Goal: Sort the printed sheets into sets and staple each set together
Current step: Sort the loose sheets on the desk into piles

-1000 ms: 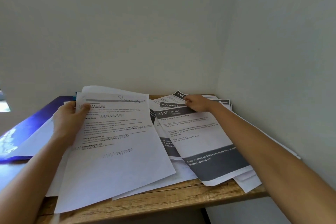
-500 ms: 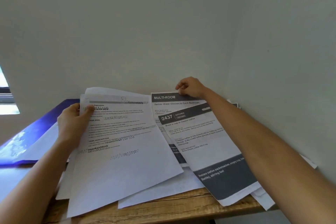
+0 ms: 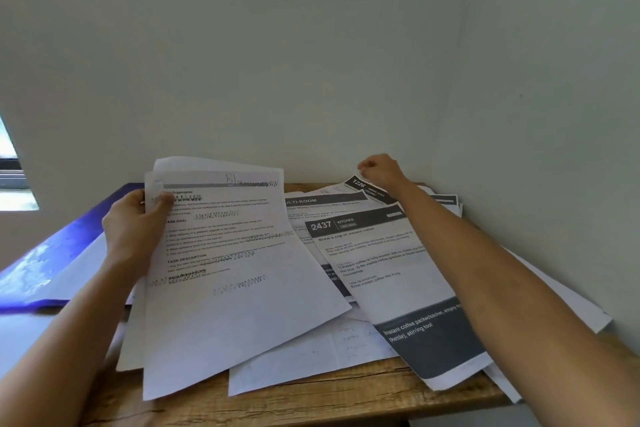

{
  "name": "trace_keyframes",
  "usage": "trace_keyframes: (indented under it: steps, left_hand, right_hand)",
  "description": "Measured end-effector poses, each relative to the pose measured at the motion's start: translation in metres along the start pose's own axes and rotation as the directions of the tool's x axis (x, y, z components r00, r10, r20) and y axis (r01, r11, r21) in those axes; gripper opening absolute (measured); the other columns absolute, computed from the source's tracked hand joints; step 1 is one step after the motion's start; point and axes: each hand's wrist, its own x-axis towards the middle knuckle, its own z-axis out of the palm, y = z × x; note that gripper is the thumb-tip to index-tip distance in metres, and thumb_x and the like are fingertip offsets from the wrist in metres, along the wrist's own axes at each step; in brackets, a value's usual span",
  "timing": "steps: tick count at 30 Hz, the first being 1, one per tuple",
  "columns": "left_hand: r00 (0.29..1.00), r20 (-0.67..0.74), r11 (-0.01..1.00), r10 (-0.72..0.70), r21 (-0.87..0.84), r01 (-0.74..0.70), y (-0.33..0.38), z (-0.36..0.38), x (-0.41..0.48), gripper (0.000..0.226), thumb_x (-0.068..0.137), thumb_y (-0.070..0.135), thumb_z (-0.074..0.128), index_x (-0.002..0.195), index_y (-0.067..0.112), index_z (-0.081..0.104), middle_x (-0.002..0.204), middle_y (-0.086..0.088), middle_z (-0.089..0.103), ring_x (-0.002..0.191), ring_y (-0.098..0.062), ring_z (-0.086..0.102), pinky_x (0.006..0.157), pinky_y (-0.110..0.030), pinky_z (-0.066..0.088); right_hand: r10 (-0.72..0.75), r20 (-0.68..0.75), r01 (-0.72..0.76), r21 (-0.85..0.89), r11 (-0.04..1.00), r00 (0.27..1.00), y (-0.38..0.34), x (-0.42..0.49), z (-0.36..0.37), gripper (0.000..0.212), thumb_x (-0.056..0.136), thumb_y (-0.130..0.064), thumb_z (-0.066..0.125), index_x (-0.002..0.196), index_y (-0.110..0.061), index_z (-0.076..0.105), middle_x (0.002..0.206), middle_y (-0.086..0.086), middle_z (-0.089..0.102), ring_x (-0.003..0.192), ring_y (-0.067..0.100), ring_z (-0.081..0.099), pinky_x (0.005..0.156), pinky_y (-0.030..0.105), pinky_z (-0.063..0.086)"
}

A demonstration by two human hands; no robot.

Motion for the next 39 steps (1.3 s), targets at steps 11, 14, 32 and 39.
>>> trace_keyframes:
  steps: [11,14,32,39]
  left_hand:
    - [1.0,0.018,1.0,-0.005,0.005,0.005,-0.002,0.002,-0.003,0.017,0.095,0.031,0.058,0.102,0.017,0.064,0.093,-0.006,0.065,0.084,-0.022,0.059,0.076,-0.035,0.046]
    - [0.999,0.033,1.0,-0.001,-0.001,0.001,-0.004,0.003,-0.004,0.014,0.095,0.032,0.058,0.101,0.02,0.063,0.094,-0.006,0.066,0.084,-0.025,0.06,0.078,-0.037,0.049]
    - [0.995,0.096,0.999,-0.032,0.031,0.029,-0.019,0.001,0.005,0.031,0.086,0.054,0.06,0.101,0.027,0.066,0.092,-0.002,0.072,0.084,-0.03,0.069,0.08,-0.053,0.056]
    - [0.997,0.073,0.999,-0.023,0.035,0.021,-0.011,0.003,0.0,0.026,0.091,0.046,0.06,0.103,0.024,0.065,0.091,-0.004,0.071,0.081,-0.028,0.068,0.081,-0.051,0.055]
  right_hand:
    - [0.067,0.286,-0.028,-0.138,0.99,0.956,0.032,-0.024,-0.002,0.032,0.094,-0.006,0.05,0.123,-0.007,0.062,0.129,0.01,0.059,0.122,0.025,0.051,0.102,0.033,0.039]
    - [0.043,0.336,-0.021,-0.069,0.997,0.941,0.031,-0.026,-0.003,0.033,0.096,-0.011,0.05,0.128,-0.009,0.059,0.132,0.007,0.056,0.122,0.021,0.049,0.101,0.029,0.036]
    - [0.087,-0.09,-0.092,-0.06,0.994,0.992,0.1,-0.021,-0.017,0.028,0.085,0.003,0.054,0.109,-0.001,0.068,0.113,0.012,0.067,0.107,0.024,0.06,0.083,0.018,0.039]
    - [0.149,-0.124,-0.126,0.171,0.977,0.981,0.091,-0.024,-0.022,0.026,0.072,0.007,0.069,0.095,-0.005,0.069,0.077,0.006,0.064,0.069,0.013,0.058,0.065,0.013,0.045]
